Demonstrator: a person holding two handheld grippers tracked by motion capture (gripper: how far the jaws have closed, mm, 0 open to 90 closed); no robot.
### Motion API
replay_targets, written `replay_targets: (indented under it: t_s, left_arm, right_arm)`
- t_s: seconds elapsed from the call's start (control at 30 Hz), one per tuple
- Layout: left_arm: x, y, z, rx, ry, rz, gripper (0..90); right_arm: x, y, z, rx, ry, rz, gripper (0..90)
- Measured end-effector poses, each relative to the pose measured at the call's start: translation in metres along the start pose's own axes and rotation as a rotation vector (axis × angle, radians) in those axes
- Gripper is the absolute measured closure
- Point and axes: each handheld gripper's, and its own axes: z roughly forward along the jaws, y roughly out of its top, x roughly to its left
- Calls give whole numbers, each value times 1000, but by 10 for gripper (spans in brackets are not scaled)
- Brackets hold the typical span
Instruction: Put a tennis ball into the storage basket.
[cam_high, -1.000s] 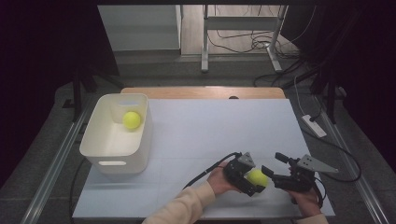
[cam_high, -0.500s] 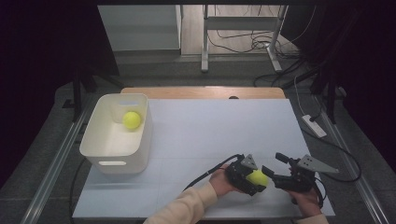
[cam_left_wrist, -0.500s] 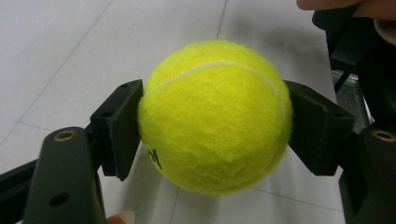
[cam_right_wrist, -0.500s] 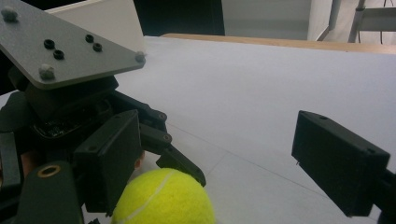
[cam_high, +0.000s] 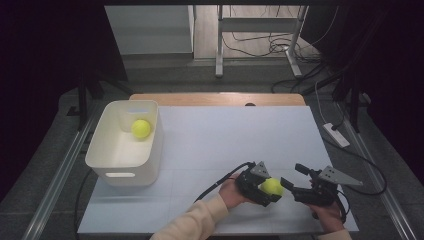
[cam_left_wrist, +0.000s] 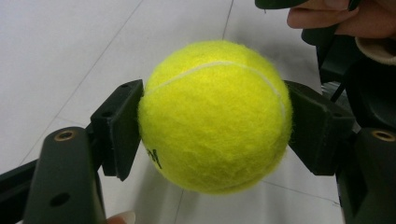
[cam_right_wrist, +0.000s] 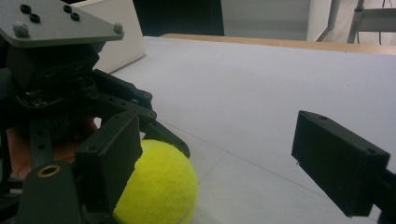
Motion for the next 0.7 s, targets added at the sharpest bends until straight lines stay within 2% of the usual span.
replay_targets:
  t_s: [0.7]
  left_arm:
    - [6,-6,-25,-47,32,-22,268]
  right_arm:
    - [1,-1,2,7,1,-4,159]
